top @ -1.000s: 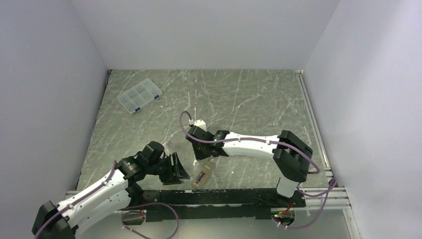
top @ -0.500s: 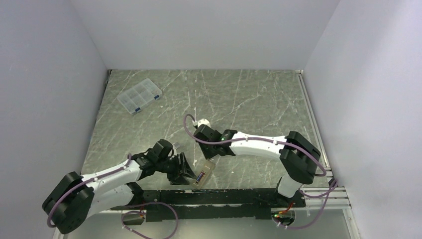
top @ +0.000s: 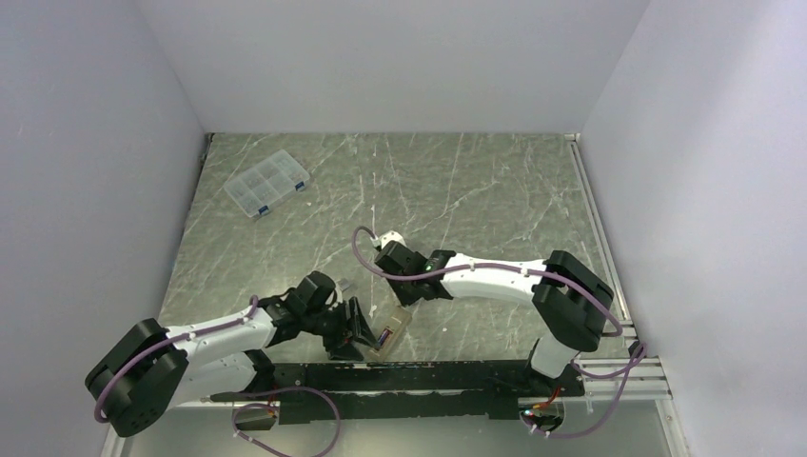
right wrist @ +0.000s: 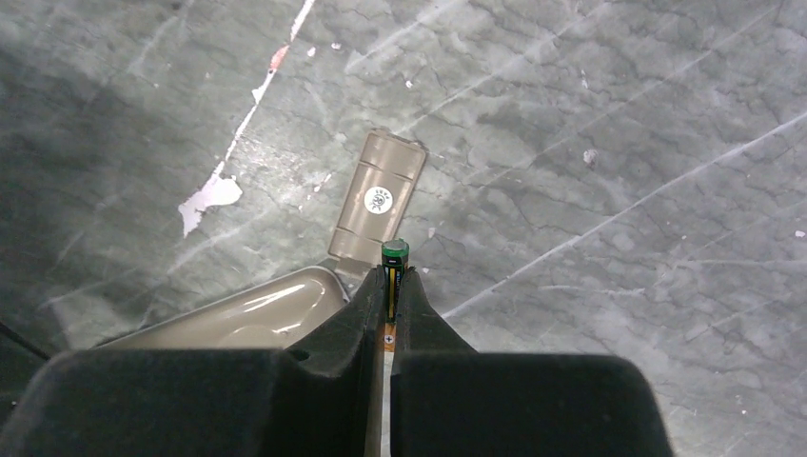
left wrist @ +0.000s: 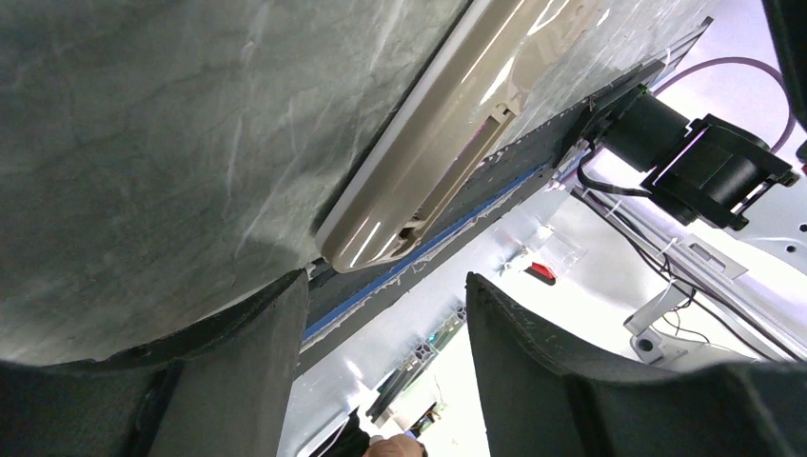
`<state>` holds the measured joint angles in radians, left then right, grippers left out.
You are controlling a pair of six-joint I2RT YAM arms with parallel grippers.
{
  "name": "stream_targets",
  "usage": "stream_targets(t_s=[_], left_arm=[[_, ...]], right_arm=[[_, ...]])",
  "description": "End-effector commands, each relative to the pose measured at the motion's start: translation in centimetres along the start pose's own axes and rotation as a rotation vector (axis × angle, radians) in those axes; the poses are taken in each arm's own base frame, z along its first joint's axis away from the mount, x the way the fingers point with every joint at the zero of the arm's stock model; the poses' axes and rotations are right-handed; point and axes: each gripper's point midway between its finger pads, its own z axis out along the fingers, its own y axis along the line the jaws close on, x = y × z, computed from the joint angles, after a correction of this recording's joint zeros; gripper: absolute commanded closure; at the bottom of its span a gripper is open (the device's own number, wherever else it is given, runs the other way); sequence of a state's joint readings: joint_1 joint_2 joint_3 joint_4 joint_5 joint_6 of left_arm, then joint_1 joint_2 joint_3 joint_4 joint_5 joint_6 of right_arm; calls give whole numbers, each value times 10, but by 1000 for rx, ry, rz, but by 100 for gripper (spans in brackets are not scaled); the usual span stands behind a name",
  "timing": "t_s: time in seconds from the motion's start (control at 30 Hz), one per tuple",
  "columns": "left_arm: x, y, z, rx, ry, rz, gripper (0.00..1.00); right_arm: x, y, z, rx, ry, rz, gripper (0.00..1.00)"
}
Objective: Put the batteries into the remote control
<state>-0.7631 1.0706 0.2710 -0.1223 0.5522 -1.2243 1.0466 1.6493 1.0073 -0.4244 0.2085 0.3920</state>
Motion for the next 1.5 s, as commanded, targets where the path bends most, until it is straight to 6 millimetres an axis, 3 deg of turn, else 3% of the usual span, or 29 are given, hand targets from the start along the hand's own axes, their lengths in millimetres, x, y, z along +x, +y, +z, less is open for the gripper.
stream_targets(t_s=[0.0,0.43,0.7,1.3,1.47], left_arm=[[4,-7,-1,40,13,2,33],[3,-20,3,94,15,5,32],[-2,-18,7,81,-3,-3,34],[-30,-26,9,-7,-99,79,36],[-38,-33,4,-39,-127,112,37]], right_arm=[[1,-6,4,10,-8,-13,100],[27,0,7,-51,42,-7,100],[38,8,0,-99,46,11,100],[70,40,-21,-196,60,21,100],[73,34,-29,-164,53,27,100]])
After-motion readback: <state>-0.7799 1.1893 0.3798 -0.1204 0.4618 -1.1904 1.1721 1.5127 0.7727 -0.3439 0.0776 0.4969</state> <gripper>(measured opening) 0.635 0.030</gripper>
